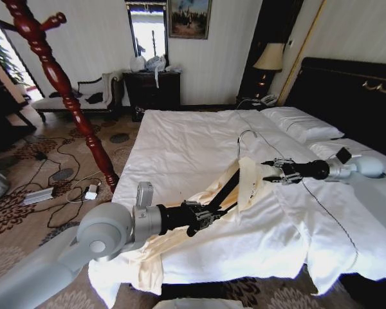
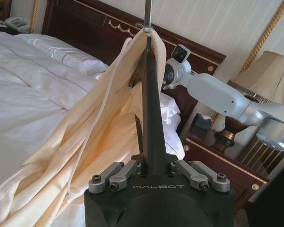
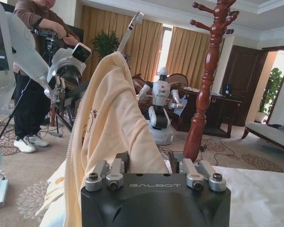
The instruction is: Pick up the clothes from the bed and hang them on the clothes hanger.
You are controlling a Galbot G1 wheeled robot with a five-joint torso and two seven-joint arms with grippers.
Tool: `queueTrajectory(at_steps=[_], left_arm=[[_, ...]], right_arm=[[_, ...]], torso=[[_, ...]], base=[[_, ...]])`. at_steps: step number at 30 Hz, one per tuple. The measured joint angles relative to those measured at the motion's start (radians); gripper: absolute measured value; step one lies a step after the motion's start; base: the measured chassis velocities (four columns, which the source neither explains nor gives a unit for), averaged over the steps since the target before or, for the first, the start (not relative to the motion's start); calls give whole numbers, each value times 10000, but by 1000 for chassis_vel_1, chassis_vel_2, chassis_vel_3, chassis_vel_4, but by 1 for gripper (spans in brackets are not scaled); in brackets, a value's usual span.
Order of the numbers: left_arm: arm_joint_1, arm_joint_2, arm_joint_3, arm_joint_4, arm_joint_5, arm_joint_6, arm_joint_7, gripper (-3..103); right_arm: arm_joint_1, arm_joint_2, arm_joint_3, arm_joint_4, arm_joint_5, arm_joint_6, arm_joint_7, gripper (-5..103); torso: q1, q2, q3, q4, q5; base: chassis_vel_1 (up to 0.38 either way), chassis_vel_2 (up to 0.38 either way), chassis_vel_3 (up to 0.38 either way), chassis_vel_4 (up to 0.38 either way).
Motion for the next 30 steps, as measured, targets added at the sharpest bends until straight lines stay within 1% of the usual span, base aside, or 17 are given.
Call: queueTrajectory(at_steps=[2,4,6,13,15,16,17,18,19,20,22,23,25,26,27,30], left_arm=[[40,-11,-12,24,23,-8,-21,20],[49,-11,-23,33,37,-10,-27,20],[100,-12,-68,71,109,-17,-52,20],[224,-39,-259,110,180,-51,-101,20],[257,-58,-382,113,195,-61,-296,20],[295,-59,-471,107,219,-64,-401,17],[356,-60,-599,100,268,-92,-523,22],[356,-60,-599,100,268,-92,-523,22],[453,-53,-752,71,294,-115,-653,27],[541,-41,-833,39,298,-122,-728,27],[1173,16,-1272,-160,372,-81,-1255,38],[1173,16,-1272,-160,372,-81,-1255,38],[2002,96,-1631,-226,601,70,-1788,48],[2552,148,-1815,-239,829,85,-1909,48],[2552,148,-1815,-239,829,85,-1909,48],[3535,243,-2132,-250,1495,81,-2048,65]], right_arm=[[-73,-45,78,148,-34,76,3,34],[-83,-49,98,178,-44,83,1,34],[-104,-52,175,296,-58,119,4,27],[-119,-95,319,395,-64,186,30,27],[-120,-113,349,403,-47,212,28,27],[-119,-116,358,405,-30,226,19,25],[-114,-116,362,397,-14,238,14,25],[-114,-116,362,397,-14,238,14,25],[-104,-116,367,386,3,253,7,23],[-96,-116,370,366,12,264,6,23],[-57,-93,378,269,18,295,7,22],[-57,-93,378,269,18,295,7,22],[-34,-57,380,132,17,316,8,22],[-34,-23,380,66,6,331,4,22],[-34,-23,380,66,6,331,4,22],[-31,118,392,-81,-60,371,-2,22]], torso=[[0,0,0,0,1],[0,0,0,0,0],[0,-1,0,0,1],[0,0,0,0,0],[0,0,0,-1,0],[0,0,0,-1,1],[0,0,0,-1,1],[0,0,0,-1,1],[0,0,0,-1,1],[1,0,0,-1,0],[1,0,0,-2,1],[1,0,0,-2,1],[-1,0,0,1,0],[0,0,0,1,-2],[0,0,0,1,-2],[0,-1,0,3,-1]], base=[[0,0,0,0],[0,0,0,0],[0,0,0,0],[0,0,0,0],[0,0,0,0],[0,0,0,0],[0,0,0,0],[0,0,0,0],[0,0,0,0],[0,0,0,0],[0,0,0,0],[0,0,0,0],[0,0,0,0],[0,0,0,0],[0,0,0,0],[0,0,0,0]])
